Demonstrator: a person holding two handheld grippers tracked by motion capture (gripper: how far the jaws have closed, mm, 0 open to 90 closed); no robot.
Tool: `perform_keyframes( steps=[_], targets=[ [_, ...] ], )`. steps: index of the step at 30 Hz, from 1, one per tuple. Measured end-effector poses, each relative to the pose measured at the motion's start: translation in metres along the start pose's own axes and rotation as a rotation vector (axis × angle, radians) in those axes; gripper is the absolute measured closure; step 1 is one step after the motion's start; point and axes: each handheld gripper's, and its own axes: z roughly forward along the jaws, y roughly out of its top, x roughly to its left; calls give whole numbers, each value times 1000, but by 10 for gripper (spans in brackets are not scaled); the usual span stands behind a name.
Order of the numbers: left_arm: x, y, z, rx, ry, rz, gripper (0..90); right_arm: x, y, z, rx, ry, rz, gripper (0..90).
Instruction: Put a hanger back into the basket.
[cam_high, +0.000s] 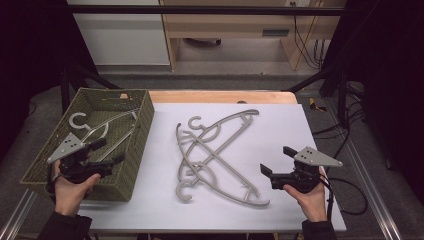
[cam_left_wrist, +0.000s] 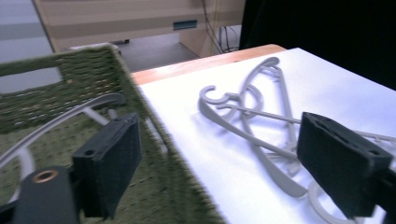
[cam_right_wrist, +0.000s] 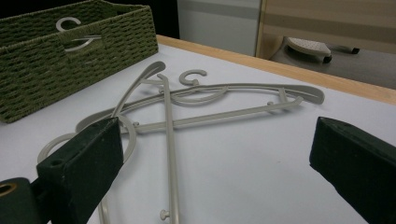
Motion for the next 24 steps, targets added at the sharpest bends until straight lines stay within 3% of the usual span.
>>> perform_keyframes(
  steps=[6, 8, 16, 24],
  targets=[
    [-18, -6, 6, 7, -73, 32, 107, 8, 3, 5, 23, 16, -5, 36],
    [-23, -7, 8, 13, -82, 52, 105, 10, 4, 6, 40, 16, -11, 37],
    [-31, -12, 17, 36, -107, 66, 92, 21, 4, 17, 99, 52, -30, 48],
    [-33, -17, 23, 66, -117, 81, 87, 46, 2, 49, 257, 145, -99, 79]
  ],
)
